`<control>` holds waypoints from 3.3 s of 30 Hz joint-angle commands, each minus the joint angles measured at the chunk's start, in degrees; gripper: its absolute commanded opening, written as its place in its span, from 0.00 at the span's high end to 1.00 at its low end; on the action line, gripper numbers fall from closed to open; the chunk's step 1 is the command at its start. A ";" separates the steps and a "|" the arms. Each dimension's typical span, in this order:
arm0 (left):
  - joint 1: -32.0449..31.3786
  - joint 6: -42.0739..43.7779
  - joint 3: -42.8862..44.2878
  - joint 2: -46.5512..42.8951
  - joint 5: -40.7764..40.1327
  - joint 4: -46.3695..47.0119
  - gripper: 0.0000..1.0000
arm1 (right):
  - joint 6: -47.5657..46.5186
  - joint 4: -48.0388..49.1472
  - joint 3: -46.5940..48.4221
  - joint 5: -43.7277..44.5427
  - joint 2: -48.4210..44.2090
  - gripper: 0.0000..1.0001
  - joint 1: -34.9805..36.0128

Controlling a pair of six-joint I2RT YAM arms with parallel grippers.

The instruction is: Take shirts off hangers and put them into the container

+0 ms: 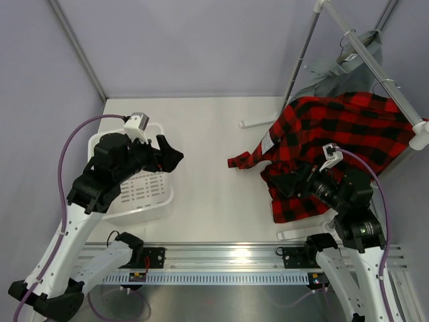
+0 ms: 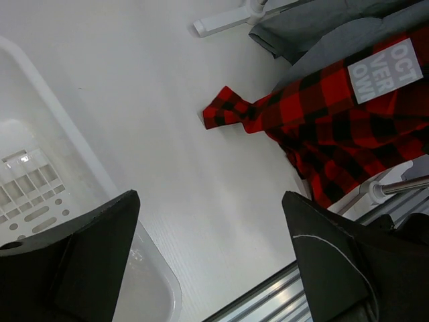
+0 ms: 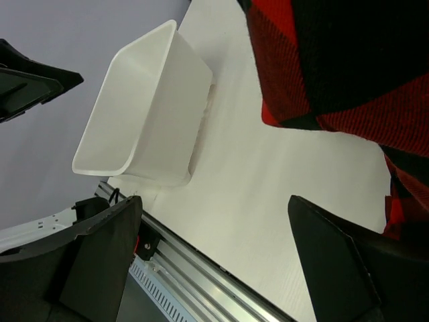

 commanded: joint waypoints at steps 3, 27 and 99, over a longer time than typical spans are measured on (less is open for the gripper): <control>-4.38 3.27 3.54 2.10 0.24 5.84 0.08 | -1.46 0.65 2.95 -5.46 -0.55 0.00 0.50; -20.39 21.99 42.73 37.69 9.53 16.29 0.09 | -0.32 10.58 -5.04 30.21 23.71 0.00 33.63; -28.75 18.48 73.59 73.39 34.25 36.52 0.64 | 8.74 17.80 -13.83 40.49 20.98 0.01 53.32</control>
